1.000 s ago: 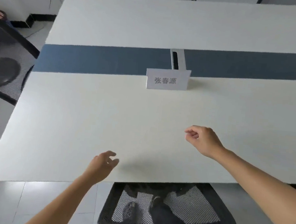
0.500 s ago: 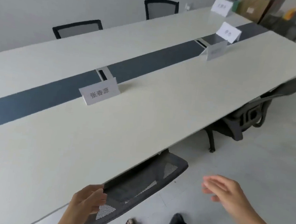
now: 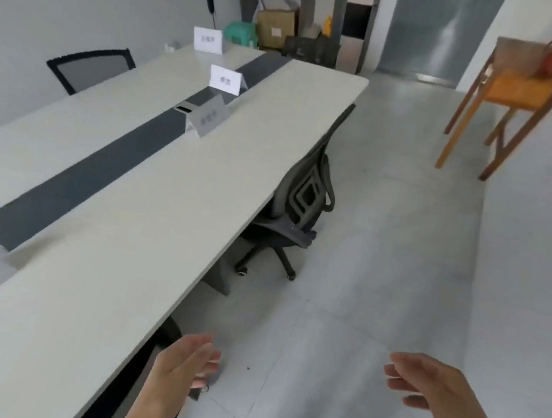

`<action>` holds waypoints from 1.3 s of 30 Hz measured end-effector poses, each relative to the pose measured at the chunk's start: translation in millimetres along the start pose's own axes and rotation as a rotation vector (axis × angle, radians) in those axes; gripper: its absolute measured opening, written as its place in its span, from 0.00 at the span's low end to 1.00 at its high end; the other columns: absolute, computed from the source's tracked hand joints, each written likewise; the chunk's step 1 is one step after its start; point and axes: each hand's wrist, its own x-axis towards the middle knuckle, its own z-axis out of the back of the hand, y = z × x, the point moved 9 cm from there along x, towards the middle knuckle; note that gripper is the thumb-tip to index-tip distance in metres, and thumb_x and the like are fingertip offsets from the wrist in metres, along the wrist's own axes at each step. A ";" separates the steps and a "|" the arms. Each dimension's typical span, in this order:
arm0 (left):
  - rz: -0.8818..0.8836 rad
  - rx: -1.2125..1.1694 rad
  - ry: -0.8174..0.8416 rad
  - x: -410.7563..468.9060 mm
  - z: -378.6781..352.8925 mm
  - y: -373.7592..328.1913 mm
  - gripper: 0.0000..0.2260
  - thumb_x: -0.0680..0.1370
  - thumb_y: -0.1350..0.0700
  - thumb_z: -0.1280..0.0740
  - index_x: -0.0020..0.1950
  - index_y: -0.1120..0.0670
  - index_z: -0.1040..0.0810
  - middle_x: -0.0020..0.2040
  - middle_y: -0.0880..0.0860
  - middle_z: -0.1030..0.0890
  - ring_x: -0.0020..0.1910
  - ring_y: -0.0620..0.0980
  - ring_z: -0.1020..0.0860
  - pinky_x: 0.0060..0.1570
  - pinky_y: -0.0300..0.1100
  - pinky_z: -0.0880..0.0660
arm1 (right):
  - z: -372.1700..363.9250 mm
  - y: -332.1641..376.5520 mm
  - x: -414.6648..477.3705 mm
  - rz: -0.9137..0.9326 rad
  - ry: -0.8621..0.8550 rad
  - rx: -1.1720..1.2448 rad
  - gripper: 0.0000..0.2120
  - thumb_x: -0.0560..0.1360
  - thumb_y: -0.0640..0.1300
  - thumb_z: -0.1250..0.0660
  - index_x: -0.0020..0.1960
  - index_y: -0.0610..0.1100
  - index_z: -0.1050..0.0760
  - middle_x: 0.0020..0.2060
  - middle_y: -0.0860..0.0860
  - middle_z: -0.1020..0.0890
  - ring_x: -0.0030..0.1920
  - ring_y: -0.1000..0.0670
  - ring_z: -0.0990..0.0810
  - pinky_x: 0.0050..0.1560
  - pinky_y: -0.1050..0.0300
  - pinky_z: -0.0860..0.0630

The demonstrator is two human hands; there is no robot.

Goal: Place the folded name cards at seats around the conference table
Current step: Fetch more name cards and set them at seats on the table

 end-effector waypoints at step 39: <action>-0.162 0.233 0.355 556.7 -594.3 -503.8 0.07 0.77 0.58 0.33 0.53 0.55 0.20 0.43 0.54 0.14 0.47 0.56 0.17 0.44 0.45 0.23 | 476.4 337.0 590.1 0.076 -0.341 0.251 0.05 0.72 0.43 0.28 0.47 0.44 0.17 0.42 0.47 0.12 0.43 0.48 0.14 0.50 0.43 0.21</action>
